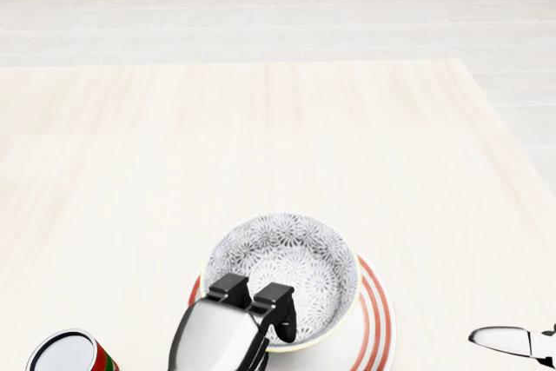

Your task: Put the bowl on the plate.

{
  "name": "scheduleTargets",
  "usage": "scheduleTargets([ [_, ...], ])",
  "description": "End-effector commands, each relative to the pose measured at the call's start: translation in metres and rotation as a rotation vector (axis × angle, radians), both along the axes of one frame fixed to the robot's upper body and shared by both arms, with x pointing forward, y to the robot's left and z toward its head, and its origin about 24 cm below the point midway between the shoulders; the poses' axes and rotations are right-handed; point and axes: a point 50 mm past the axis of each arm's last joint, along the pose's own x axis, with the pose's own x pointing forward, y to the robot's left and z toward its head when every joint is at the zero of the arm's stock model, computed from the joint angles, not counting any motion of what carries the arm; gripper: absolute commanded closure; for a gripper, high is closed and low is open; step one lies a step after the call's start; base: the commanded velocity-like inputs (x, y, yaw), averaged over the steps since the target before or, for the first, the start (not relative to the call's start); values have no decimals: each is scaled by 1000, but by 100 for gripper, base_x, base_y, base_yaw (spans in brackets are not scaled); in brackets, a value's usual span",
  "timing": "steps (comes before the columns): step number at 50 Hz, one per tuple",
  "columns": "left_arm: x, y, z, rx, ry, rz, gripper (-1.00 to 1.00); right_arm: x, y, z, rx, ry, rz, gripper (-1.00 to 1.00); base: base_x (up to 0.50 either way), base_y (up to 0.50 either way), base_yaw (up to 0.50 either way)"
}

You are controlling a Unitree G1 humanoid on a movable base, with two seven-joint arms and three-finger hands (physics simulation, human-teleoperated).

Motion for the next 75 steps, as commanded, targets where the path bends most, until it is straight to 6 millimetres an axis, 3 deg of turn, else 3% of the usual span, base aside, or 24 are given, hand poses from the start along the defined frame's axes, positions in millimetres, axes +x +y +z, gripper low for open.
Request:
scheduleTargets([
  [1, 2, 7, 1, -52, 14, 39, 100, 1, 0, -2, 8, 5, 0, -100, 0, 0, 0],
  [75, 2, 8, -9, -21, 27, 51, 100, 2, -3, -1, 13, -1, -7, -100, 0, 0, 0],
])
